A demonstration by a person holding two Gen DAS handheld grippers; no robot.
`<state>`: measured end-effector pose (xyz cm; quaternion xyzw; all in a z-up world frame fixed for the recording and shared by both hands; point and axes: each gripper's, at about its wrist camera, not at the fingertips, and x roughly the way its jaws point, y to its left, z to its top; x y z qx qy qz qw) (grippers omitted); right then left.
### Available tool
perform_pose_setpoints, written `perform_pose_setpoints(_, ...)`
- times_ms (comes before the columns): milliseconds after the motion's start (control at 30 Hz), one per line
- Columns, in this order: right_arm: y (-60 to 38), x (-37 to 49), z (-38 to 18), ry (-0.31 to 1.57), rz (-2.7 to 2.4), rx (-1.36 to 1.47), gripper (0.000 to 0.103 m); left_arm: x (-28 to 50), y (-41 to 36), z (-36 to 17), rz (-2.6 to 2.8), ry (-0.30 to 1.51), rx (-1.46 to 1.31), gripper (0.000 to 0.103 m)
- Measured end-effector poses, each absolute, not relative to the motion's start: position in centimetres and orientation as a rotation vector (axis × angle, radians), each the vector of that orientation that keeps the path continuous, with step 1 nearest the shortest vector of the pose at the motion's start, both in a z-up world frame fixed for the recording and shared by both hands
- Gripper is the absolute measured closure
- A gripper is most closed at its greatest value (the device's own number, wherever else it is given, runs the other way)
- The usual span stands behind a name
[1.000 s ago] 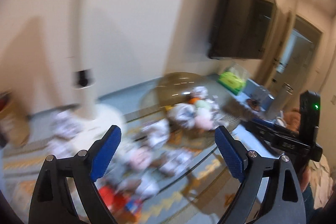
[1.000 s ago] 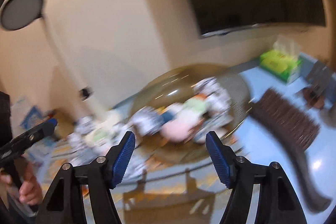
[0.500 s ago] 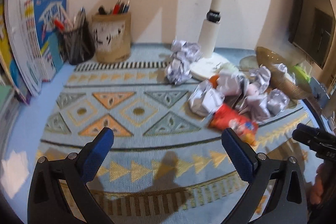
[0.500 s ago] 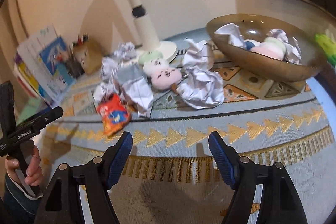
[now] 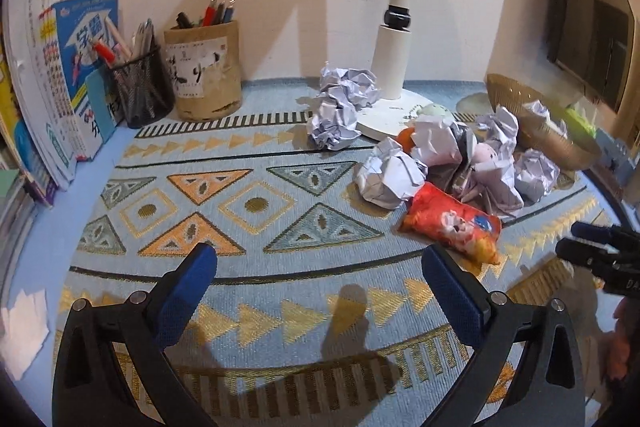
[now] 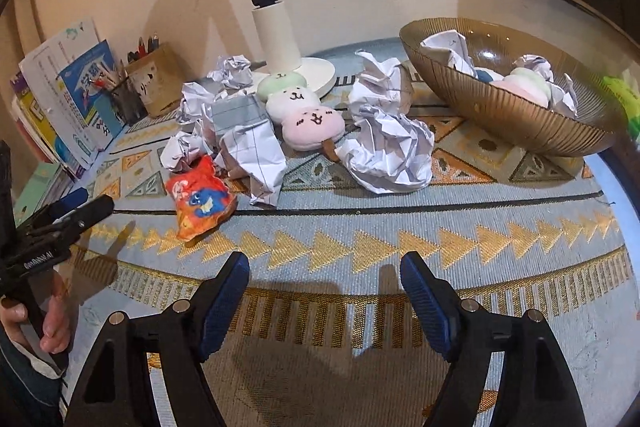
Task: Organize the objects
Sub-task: 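Move both grippers back toward the paper balls and red snack bag, then grasp a white paper ball with the right gripper while the left grasps the red snack bag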
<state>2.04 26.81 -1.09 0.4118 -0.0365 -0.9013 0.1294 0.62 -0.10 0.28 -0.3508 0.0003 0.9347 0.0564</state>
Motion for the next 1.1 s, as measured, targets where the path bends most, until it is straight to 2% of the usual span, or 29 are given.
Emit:
perform_pose_setpoints(200,26.2,-1.4,1.5,-0.274,-2.463,1.215,0.026,-0.3,4.4,0.6,2.718,-0.008,-1.123,0.001)
perform_pose_setpoints(267,25.1,-2.7,2.0,-0.252,-2.458,1.194,0.026,-0.8,5.9,0.4,2.677,-0.015,-1.141,0.001)
perform_pose_setpoints(400,22.9,-4.7,0.7,-0.205,-2.445,1.23,0.027,-1.7,9.1,-0.7,2.648,0.132,-1.194,0.001)
perform_pose_setpoints(533,21.8,-5.8,-0.5,-0.178,-2.442,1.228,0.047,-2.0,10.1,-1.8,2.665,0.234,-1.243,0.001)
perform_pose_setpoints(633,22.1,-5.6,-1.0,-0.176,-2.435,1.213,0.063,-2.0,8.5,-1.5,2.702,0.192,-1.26,0.002)
perform_pose_setpoints(767,23.0,-4.6,-0.6,-0.212,-2.438,1.176,0.064,-1.3,5.1,-1.1,2.775,0.118,-1.285,0.007)
perform_pose_setpoints(833,23.6,-3.9,-0.2,-0.235,-2.443,1.161,0.068,-1.2,3.0,-1.1,2.807,0.067,-1.32,0.009)
perform_pose_setpoints(933,24.4,-2.7,0.1,-0.252,-2.472,1.139,0.068,-1.0,0.2,-0.7,2.805,-0.066,-1.358,0.009)
perform_pose_setpoints(1000,24.8,-2.4,0.1,-0.256,-2.489,1.145,0.068,-1.1,0.3,-0.3,2.722,-0.145,-1.358,0.009)
perform_pose_setpoints(1100,25.6,-2.8,-0.7,-0.332,-2.454,1.18,0.065,-1.0,2.9,0.2,2.645,-0.155,-1.285,0.008)
